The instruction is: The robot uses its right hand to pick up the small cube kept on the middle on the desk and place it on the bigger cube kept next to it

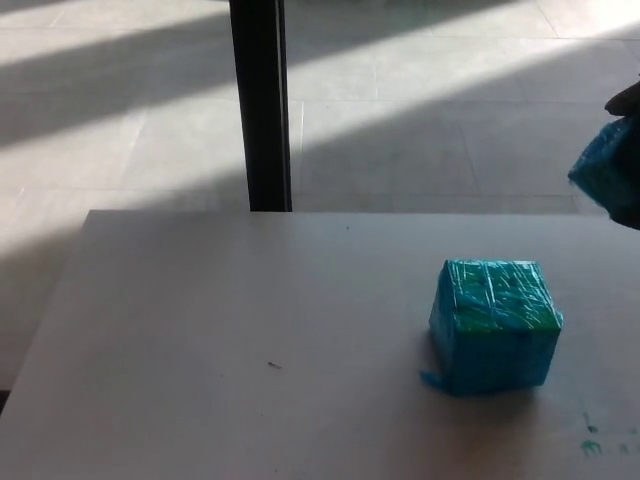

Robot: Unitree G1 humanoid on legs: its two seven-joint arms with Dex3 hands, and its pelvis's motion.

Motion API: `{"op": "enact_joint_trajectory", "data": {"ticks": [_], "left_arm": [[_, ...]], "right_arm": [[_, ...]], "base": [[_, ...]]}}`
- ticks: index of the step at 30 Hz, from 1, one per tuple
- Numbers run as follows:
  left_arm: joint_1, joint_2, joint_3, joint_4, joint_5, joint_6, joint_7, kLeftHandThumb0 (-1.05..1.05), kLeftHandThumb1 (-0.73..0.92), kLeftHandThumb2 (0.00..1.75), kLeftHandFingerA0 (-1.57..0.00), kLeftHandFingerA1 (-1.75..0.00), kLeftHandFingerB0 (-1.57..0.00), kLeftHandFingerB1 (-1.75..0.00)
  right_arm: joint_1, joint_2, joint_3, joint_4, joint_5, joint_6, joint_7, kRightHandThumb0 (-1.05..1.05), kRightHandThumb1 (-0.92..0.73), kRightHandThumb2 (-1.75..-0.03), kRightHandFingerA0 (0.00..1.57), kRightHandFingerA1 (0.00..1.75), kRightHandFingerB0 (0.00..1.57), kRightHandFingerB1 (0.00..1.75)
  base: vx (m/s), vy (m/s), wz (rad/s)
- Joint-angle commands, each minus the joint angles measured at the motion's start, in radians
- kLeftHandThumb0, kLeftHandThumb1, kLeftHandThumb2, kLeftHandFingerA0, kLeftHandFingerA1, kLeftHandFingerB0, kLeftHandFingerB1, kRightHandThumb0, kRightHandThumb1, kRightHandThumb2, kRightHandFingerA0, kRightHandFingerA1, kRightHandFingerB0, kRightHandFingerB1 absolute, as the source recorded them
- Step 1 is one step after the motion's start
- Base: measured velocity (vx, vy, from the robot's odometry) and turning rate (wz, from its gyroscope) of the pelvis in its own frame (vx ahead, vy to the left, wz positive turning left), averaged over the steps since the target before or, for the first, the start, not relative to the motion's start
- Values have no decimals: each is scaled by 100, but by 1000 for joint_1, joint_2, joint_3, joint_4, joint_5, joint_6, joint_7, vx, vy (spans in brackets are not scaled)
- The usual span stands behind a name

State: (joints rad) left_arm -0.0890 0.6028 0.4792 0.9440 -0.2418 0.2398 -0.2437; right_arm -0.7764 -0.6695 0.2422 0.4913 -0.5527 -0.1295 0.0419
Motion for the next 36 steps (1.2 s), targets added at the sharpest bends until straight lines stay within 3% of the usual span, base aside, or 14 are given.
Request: {"op": "enact_joint_trajectory", "data": {"ticks": [1,3,7,9,13,14,15,18,20,21,25,26,28,36], "left_arm": [[10,22,3,1,-1,6,4,-98,71,115,-44,-66,-39,-53],[7,21,9,-7,-7,26,13,-101,92,68,-46,-63,-42,-41],[-1,27,8,10,-5,13,2,-99,70,115,-44,-67,-39,-53],[7,29,2,-3,-1,12,-2,-101,92,69,-46,-65,-41,-42],[0,32,5,8,-3,12,1,-98,70,115,-44,-65,-39,-52],[-2,32,4,15,-2,6,3,-100,70,115,-45,-67,-40,-52],[-5,33,3,24,1,-1,5,-100,70,115,-45,-67,-40,-52],[-1,36,-2,21,2,-2,-5,-103,92,68,-47,-63,-41,-40],[-2,37,-4,22,3,-2,-3,-104,92,68,-48,-63,-42,-41],[-1,37,-4,18,3,-2,-3,-103,92,69,-46,-63,-42,-42],[-2,36,-2,12,0,5,2,-98,70,115,-44,-65,-40,-53],[-2,36,-2,9,0,6,0,-102,92,65,-46,-61,-42,-40],[-10,36,2,16,-4,10,3,-99,70,115,-45,-66,-39,-53],[-7,38,-4,14,2,4,-6,-102,92,66,-46,-58,-42,-40]], "right_arm": [[40,6,-26,-107,51,36,118,-26,-64,-69,90,170,94,77],[59,15,-29,-155,60,49,144,-28,-64,-72,86,171,93,73],[94,22,-23,-240,65,54,188,-29,-64,-78,87,174,83,116],[109,17,-19,-260,65,38,208,-27,-63,-84,87,175,77,148],[133,15,-13,-274,40,24,200,-20,-61,-86,86,174,77,136],[135,12,-10,-279,36,31,213,-20,-63,-75,97,166,76,60],[137,8,-6,-284,31,41,232,-20,-63,-75,97,166,76,60],[143,12,-11,-275,34,21,225,-22,-63,-79,88,169,83,58],[142,14,-5,-261,25,8,219,-24,-64,-76,90,170,88,62],[138,14,-2,-259,23,8,224,-22,-63,-75,103,169,71,129],[129,26,4,-239,20,4,218,-26,-65,-69,84,172,80,110],[118,35,13,-217,12,0,213,-28,-66,-63,86,167,81,75],[100,48,25,-187,7,-5,211,-26,-62,-87,81,174,68,148],[39,105,51,-112,-11,4,204,-27,-60,-89,101,173,67,143]], "base": [[0,0,0],[0,0,0],[0,0,0],[0,0,0],[0,0,0],[0,0,0],[0,0,0],[0,0,0],[0,0,0],[0,0,0],[0,0,0],[0,0,0],[0,0,0],[0,0,0]]}}
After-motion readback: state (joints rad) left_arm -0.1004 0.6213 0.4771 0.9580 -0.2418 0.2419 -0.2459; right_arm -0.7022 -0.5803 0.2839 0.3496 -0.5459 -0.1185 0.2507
